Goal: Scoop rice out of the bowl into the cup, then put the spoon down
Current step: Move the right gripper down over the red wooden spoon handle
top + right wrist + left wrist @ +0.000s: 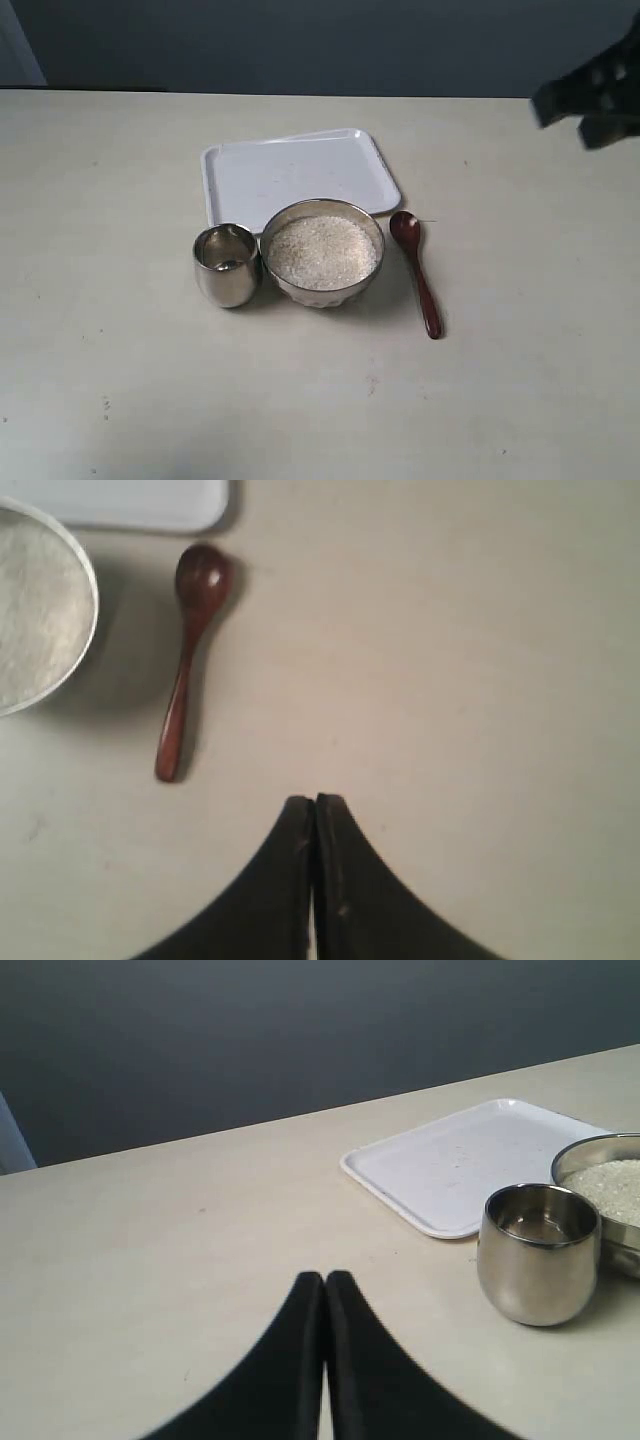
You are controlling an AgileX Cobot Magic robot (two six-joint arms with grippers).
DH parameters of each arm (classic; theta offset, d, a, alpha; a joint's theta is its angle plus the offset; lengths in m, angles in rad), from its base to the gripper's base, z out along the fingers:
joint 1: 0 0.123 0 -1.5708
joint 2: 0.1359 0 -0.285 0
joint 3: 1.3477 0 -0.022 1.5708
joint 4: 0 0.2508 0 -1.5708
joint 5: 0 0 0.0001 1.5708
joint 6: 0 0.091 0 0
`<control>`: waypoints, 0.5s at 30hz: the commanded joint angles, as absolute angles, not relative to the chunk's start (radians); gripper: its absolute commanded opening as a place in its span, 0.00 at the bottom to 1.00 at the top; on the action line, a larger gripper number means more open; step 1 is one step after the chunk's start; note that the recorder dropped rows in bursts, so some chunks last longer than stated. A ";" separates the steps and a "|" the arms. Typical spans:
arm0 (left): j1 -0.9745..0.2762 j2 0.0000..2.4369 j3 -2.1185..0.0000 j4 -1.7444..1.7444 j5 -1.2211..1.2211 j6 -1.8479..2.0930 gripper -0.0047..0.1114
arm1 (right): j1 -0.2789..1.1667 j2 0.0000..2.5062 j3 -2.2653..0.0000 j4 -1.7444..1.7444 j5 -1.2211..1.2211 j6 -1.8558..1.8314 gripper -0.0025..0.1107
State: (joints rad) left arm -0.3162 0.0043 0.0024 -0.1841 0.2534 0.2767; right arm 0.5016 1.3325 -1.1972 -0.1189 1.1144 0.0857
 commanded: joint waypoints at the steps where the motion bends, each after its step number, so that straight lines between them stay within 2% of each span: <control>1: -0.321 0.000 0.000 -0.182 0.239 0.272 0.04 | 0.622 1.518 -1.199 -0.122 1.148 0.154 0.01; 9: -0.321 0.000 0.000 -0.182 0.239 0.272 0.04 | 0.640 1.783 -1.199 -0.067 1.122 0.146 0.01; 15: -0.321 0.000 0.000 -0.182 0.239 0.272 0.04 | 0.640 1.805 -1.150 -0.025 0.941 0.144 0.01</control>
